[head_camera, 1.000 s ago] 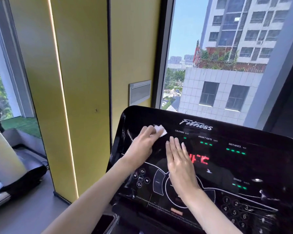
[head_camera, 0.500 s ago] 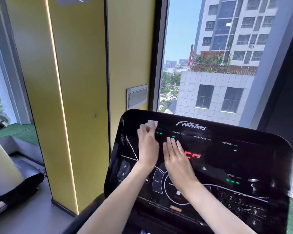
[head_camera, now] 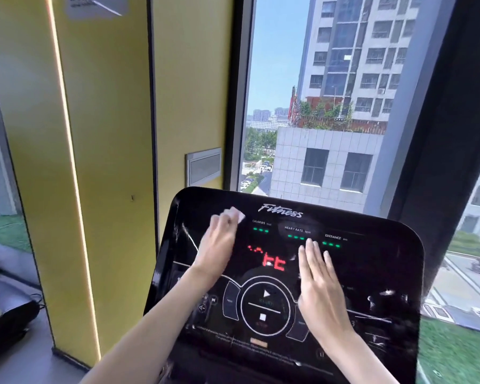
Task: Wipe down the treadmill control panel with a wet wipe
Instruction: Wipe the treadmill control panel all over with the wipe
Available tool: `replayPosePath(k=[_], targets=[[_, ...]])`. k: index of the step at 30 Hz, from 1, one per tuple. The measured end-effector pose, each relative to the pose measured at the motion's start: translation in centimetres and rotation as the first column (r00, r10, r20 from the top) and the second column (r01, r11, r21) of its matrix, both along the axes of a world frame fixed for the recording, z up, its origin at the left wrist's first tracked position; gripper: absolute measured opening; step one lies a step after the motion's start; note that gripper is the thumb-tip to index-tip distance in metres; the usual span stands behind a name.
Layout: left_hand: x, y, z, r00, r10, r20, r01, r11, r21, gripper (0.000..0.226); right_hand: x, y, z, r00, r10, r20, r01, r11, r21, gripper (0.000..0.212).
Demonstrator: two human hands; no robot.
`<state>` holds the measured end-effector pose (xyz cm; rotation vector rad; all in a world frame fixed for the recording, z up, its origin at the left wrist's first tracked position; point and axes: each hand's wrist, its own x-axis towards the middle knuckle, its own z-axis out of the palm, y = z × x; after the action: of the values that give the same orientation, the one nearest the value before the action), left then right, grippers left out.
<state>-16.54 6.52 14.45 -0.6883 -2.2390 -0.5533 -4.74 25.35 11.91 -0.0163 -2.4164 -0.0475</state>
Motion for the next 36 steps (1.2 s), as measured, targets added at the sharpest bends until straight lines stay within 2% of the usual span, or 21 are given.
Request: replayPosePath(k=[2, 3, 5, 7, 8, 10, 12, 14, 17, 18, 19, 21, 22, 23, 25, 27, 29, 31, 32, 34, 36], targets=[[-0.9, -0.6, 0.3, 0.971, 0.173, 0.166, -0.216, 0.931, 0.294, 0.078, 0.2, 0.6, -0.1, 1.0, -0.028, -0.006, 0.028, 1.0, -0.015, 0.083], [-0.5, 0.0, 0.5, 0.955, 0.206, 0.215, -0.27, 0.903, 0.334, 0.075, 0.3, 0.7, -0.3, 0.999, -0.038, -0.009, 0.038, 0.999, -0.017, 0.084], [0.7, 1.8, 0.6, 0.979, 0.151, 0.135, -0.178, 0.961, 0.214, 0.075, 0.4, 0.7, -0.7, 0.998, -0.058, -0.001, 0.058, 0.998, -0.017, 0.083], [1.3, 2.4, 0.0, 1.0, -0.005, -0.026, 0.004, 1.0, -0.013, 0.08, 0.5, 0.8, -1.0, 0.997, -0.079, 0.004, 0.079, 0.997, -0.015, 0.084], [0.9, 1.8, -0.1, 0.999, -0.041, -0.036, 0.04, 0.999, -0.025, 0.081, 0.6, 0.9, -1.0, 0.996, -0.086, 0.011, 0.086, 0.996, -0.014, 0.084], [-0.6, 0.6, -0.3, 0.997, 0.055, 0.046, -0.064, 0.97, 0.233, 0.076, 0.6, 1.2, -1.2, 0.996, -0.086, 0.019, 0.086, 0.996, -0.009, 0.083], [-1.0, 1.1, -0.1, 0.965, 0.16, 0.209, -0.241, 0.855, 0.46, 0.069, 0.5, 1.5, -1.3, 0.997, -0.081, 0.016, 0.081, 0.997, 0.004, 0.081], [0.5, 3.2, 0.4, 0.972, 0.136, 0.192, -0.204, 0.893, 0.401, 0.065, 0.3, 1.6, -1.4, 0.996, -0.081, 0.025, 0.08, 0.997, 0.023, 0.08], [1.4, 4.3, -0.2, 0.997, -0.071, -0.04, 0.074, 0.995, 0.07, 0.072, 0.2, 2.1, -1.6, 0.997, -0.072, 0.035, 0.071, 0.997, 0.036, 0.081], [0.8, 3.7, -0.3, 0.996, -0.082, -0.042, 0.086, 0.993, 0.086, 0.072, 0.2, 2.2, -1.7, 0.997, -0.066, 0.039, 0.065, 0.997, 0.037, 0.082], [0.0, 3.0, -0.5, 1.0, -0.029, 0.001, 0.028, 0.979, 0.203, 0.07, 0.2, 2.3, -1.7, 0.997, -0.061, 0.039, 0.06, 0.998, 0.036, 0.083], [-0.6, 2.5, -0.6, 0.98, 0.117, 0.161, -0.182, 0.854, 0.487, 0.062, 0.2, 2.2, -1.8, 0.998, -0.059, 0.03, 0.058, 0.998, 0.033, 0.084], [-0.3, 3.1, -0.4, 0.965, 0.144, 0.219, -0.242, 0.811, 0.533, 0.061, 0.2, 2.1, -1.8, 0.998, -0.061, 0.03, 0.06, 0.998, 0.033, 0.083], [0.4, 4.0, -0.1, 0.967, 0.138, 0.212, -0.23, 0.831, 0.507, 0.062, 0.2, 2.0, -1.9, 0.998, -0.062, 0.031, 0.061, 0.998, 0.034, 0.082], [1.8, 5.7, -0.3, 0.998, 0.014, 0.056, -0.03, 0.956, 0.293, 0.068, 0.3, 2.1, -1.9, 0.998, -0.057, 0.027, 0.056, 0.998, 0.037, 0.081], [1.7, 5.1, -0.9, 0.987, -0.15, -0.061, 0.156, 0.98, 0.121, 0.068, 0.3, 2.2, -2.0, 0.999, -0.042, 0.024, 0.041, 0.998, 0.037, 0.082], [0.3, 3.7, -1.2, 0.99, -0.139, -0.016, 0.137, 0.939, 0.315, 0.06, 0.3, 2.3, -2.1, 0.999, -0.035, 0.018, 0.035, 0.999, 0.023, 0.084], [-0.4, 3.4, -1.2, 0.989, -0.038, 0.144, -0.064, 0.767, 0.639, 0.052, 0.2, 2.2, -2.3, 1.0, -0.03, 0.004, 0.03, 1.0, -0.002, 0.087], [-0.2, 4.2, -1.1, 0.979, -0.005, 0.202, -0.138, 0.711, 0.689, 0.053, 0.1, 2.2, -2.3, 1.0, -0.024, 0.0, 0.024, 1.0, -0.013, 0.087], [1.3, 6.9, -0.7, 0.993, -0.002, 0.121, -0.069, 0.813, 0.578, 0.058, 0.1, 2.3, -2.2, 1.0, -0.012, -0.002, 0.012, 1.0, -0.021, 0.087], [2.7, 8.6, -1.2, 0.986, -0.159, -0.051, 0.167, 0.944, 0.284, 0.059, 0.3, 2.4, -2.0, 1.0, -0.003, 0.01, 0.003, 1.0, -0.012, 0.086]])
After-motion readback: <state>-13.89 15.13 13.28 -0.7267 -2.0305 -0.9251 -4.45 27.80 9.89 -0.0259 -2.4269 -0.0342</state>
